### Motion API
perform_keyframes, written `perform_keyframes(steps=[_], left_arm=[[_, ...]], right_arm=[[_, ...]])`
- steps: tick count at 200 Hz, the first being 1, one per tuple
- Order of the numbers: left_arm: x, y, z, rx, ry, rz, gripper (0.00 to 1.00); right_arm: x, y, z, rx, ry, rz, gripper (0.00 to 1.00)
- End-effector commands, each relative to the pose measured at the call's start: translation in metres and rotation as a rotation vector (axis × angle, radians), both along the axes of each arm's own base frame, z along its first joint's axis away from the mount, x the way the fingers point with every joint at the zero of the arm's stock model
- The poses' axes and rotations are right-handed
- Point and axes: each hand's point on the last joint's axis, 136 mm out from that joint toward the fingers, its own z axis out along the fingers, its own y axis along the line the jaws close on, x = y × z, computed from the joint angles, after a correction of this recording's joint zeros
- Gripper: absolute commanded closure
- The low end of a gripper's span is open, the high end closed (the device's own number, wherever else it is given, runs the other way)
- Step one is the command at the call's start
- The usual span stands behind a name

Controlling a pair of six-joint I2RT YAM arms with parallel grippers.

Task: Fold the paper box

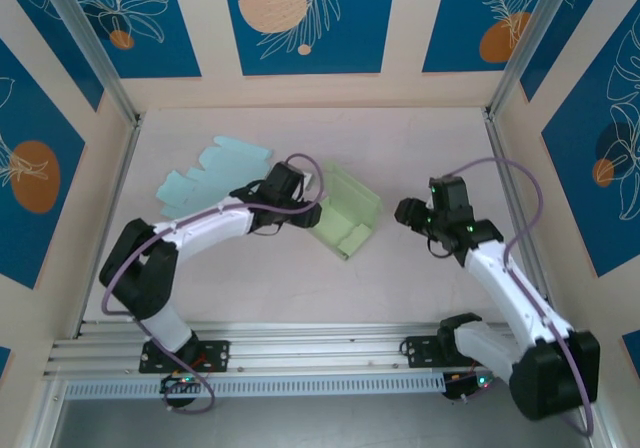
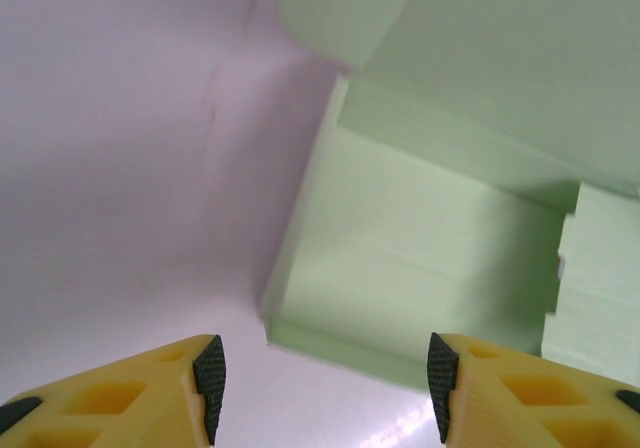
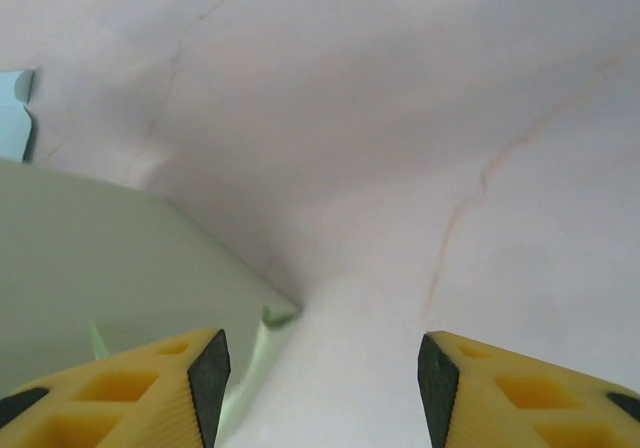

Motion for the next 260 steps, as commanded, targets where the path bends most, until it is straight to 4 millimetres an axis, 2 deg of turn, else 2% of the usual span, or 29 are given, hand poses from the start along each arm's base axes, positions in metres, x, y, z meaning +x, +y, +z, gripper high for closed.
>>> perform_keyframes(steps=[1, 29, 52, 74, 105, 142, 159, 181, 221, 260], left_arm=[[0.015, 0.001, -0.017, 0.157, -0.016, -0.102, 0.42], [0.032, -0.006, -0.033, 0.242, -0.008, -0.150, 0.43], [0.043, -0.004, -0.046, 0.308, 0.006, -0.144, 0.45], [0.047, -0.002, -0.056, 0.329, 0.012, -0.121, 0.49], [0.048, -0.002, -0.067, 0.298, 0.019, -0.066, 0.65], [0.042, 0.004, -0.069, 0.207, 0.010, 0.063, 0.86], [0.036, 0.006, -0.072, 0.161, 0.018, 0.126, 0.91], [0.027, 0.011, -0.078, 0.153, 0.030, 0.201, 0.92], [0.013, 0.018, -0.087, 0.207, 0.061, 0.228, 0.92], [0.010, 0.025, -0.087, 0.244, 0.068, 0.242, 0.92]], right_arm=[[-0.042, 0.002, -0.023, 0.026, 0.115, -0.035, 0.42], [-0.071, 0.017, -0.032, 0.043, 0.131, -0.004, 0.34], [-0.085, 0.031, -0.038, 0.048, 0.144, 0.027, 0.31], [-0.089, 0.046, -0.043, 0.045, 0.144, 0.063, 0.30], [-0.084, 0.053, -0.053, -0.016, 0.173, 0.066, 0.30], [-0.062, 0.061, -0.047, -0.074, 0.140, 0.081, 0.30], [-0.049, 0.068, -0.039, -0.095, 0.123, 0.093, 0.30], [-0.032, 0.079, -0.032, -0.114, 0.099, 0.126, 0.30], [0.008, 0.085, -0.031, -0.119, 0.126, 0.171, 0.32], [0.042, 0.090, -0.046, -0.128, 0.175, 0.192, 0.40]])
